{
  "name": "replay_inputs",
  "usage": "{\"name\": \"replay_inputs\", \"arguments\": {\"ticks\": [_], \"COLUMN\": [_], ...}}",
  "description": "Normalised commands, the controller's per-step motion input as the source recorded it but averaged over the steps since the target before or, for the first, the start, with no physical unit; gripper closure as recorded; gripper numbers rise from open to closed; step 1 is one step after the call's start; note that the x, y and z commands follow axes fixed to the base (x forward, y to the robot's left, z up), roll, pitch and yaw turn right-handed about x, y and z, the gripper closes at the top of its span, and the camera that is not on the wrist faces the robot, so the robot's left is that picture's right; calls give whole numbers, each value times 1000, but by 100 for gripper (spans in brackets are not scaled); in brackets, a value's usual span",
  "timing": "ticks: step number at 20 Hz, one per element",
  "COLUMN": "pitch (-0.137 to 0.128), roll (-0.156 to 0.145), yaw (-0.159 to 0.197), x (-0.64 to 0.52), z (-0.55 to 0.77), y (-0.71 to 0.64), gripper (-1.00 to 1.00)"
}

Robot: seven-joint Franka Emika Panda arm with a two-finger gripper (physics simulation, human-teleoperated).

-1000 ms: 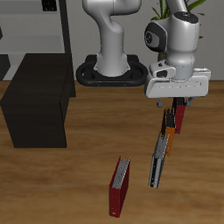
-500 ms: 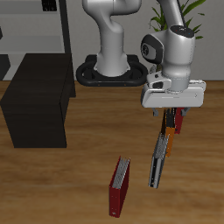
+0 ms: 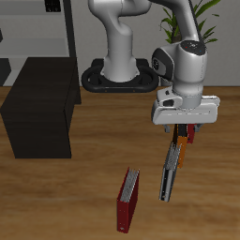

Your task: Place the orange book upright on top of the shelf

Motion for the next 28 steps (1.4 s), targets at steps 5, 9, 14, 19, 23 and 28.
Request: {"name": "replay_inputs", "arguments": {"ticks": [5,9,14,19,23,28], "pitch": [21,21,-1,-27,4,2], "roll": [8,-10,16,19,32,10], "yaw": [6,-36,17,42,30,-13], "x": [58,104,-41,-134,-195,-161], "z": [-183,-91,20,317,351,458], "y": [-21,-90,-28,-177,-245,-386], "gripper": [100,100,100,100,100,100]}}
